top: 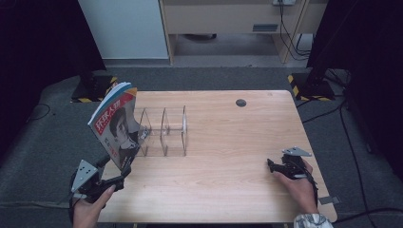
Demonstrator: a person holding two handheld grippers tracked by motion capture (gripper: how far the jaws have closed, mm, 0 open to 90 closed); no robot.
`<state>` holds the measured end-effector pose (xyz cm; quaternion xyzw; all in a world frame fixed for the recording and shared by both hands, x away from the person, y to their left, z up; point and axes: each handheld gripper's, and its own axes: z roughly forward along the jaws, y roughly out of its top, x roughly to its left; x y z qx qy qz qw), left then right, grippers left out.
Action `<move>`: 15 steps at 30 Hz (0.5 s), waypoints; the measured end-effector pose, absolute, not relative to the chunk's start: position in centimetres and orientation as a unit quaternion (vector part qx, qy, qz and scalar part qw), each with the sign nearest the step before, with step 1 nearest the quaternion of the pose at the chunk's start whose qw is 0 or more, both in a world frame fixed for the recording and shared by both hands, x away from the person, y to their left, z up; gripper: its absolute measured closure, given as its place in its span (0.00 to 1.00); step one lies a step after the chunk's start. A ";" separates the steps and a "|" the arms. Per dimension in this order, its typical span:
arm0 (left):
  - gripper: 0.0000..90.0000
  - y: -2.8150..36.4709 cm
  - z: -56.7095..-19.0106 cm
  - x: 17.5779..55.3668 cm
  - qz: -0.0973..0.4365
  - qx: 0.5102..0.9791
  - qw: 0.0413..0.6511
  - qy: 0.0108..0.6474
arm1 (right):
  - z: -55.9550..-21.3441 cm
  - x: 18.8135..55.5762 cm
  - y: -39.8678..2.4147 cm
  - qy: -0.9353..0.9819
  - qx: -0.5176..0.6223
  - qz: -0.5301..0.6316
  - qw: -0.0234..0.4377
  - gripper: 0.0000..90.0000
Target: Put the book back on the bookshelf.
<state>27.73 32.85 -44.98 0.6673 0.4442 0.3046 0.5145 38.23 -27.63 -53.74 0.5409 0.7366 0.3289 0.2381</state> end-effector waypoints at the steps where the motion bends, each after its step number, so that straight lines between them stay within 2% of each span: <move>1: 0.11 32.7 -45.0 27.9 0.303 0.669 0.513 0.444 | -53.7 38.2 -27.6 0.736 0.542 0.329 0.237 0.28; 9: 0.10 31.2 -45.1 29.1 0.290 0.689 0.508 0.428 | -53.8 38.2 -27.5 0.739 0.539 0.328 0.234 0.25; 15: 0.07 30.2 -44.5 30.4 0.277 0.686 0.523 0.423 | -53.8 38.4 -27.5 0.738 0.544 0.323 0.233 0.17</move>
